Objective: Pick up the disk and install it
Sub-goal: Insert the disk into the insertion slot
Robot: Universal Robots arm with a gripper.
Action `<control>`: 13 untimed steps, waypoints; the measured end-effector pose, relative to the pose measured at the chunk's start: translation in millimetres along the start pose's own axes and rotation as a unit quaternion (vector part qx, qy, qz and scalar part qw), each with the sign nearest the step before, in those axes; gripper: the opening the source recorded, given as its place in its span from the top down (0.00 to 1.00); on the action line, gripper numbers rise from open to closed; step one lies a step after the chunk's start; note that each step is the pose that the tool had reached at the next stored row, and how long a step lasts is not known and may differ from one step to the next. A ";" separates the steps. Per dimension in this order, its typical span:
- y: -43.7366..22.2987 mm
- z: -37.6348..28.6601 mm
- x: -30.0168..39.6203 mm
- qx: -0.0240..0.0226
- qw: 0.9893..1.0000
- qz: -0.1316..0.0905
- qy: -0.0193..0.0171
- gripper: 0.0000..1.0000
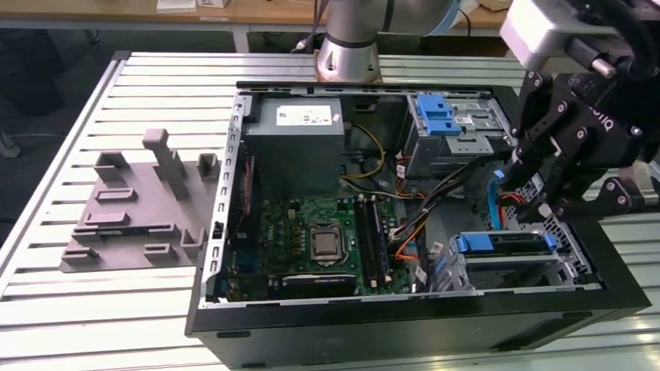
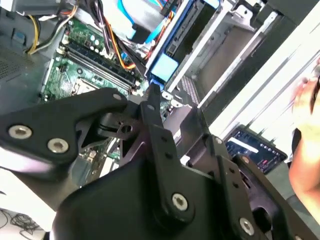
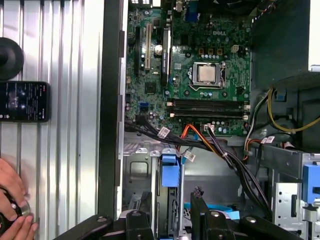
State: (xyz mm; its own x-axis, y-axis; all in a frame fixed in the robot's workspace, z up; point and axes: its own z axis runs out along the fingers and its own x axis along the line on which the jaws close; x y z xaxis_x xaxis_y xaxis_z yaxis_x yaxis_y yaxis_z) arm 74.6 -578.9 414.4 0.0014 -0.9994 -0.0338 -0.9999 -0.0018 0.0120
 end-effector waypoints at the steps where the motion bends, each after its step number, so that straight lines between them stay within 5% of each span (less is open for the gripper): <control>1: 0.0 1.9 0.1 0.000 1.000 0.000 0.000 0.56; 6: -0.1 10.8 0.4 0.000 1.000 0.000 0.000 0.58; 13: -0.3 23.7 0.8 0.000 1.000 0.000 0.000 0.87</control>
State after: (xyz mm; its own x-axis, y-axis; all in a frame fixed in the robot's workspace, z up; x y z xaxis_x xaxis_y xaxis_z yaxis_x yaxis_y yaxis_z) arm 74.6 -579.0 390.7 0.0014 -0.9994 -0.0337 -0.9999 -0.0018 0.0121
